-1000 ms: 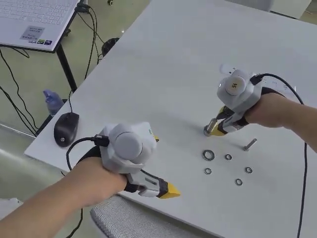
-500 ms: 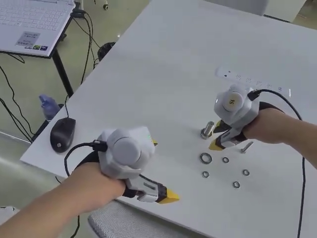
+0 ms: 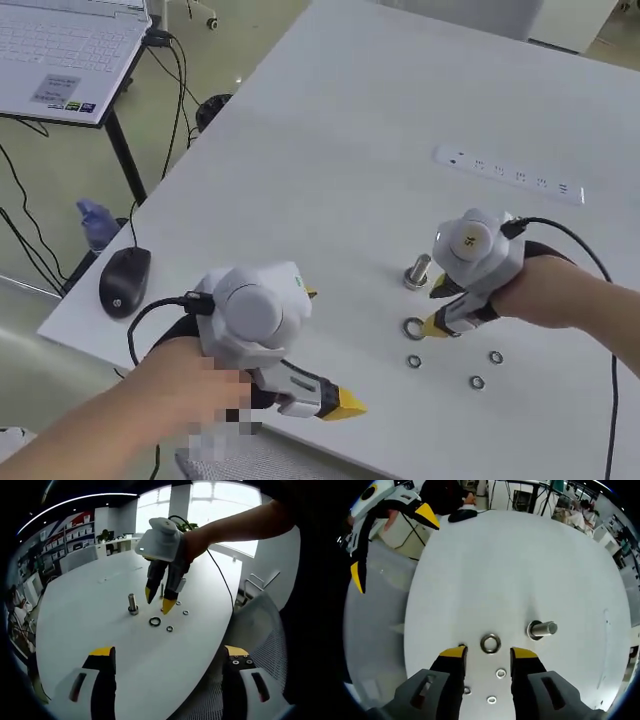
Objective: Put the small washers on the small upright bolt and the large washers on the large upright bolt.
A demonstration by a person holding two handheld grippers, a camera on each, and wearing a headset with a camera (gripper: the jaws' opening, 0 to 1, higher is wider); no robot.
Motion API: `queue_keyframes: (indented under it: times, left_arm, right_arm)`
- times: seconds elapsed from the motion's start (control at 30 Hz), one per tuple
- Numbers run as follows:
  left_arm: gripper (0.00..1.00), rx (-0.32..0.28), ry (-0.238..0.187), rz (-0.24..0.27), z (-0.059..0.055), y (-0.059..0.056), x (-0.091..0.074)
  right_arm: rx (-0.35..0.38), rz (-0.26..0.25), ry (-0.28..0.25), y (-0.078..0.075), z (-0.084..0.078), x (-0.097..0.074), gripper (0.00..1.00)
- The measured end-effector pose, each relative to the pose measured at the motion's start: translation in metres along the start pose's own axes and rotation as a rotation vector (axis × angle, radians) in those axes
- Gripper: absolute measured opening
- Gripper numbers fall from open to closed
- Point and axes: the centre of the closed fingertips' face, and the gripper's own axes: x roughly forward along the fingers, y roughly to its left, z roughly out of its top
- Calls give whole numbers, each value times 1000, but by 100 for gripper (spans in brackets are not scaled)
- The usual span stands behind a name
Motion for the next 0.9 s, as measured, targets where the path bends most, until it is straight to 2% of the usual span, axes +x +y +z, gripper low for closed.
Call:
queue_keyframes:
  times: [0.57,0.9]
  left_arm:
    - [90,-4,0,-7,2,0,3]
    - [88,-14,2,-19,1,0,5]
  right_arm:
    - [71,-31,-28,-9,-8,32,38]
    - [87,-44,-6,-9,-15,48,39]
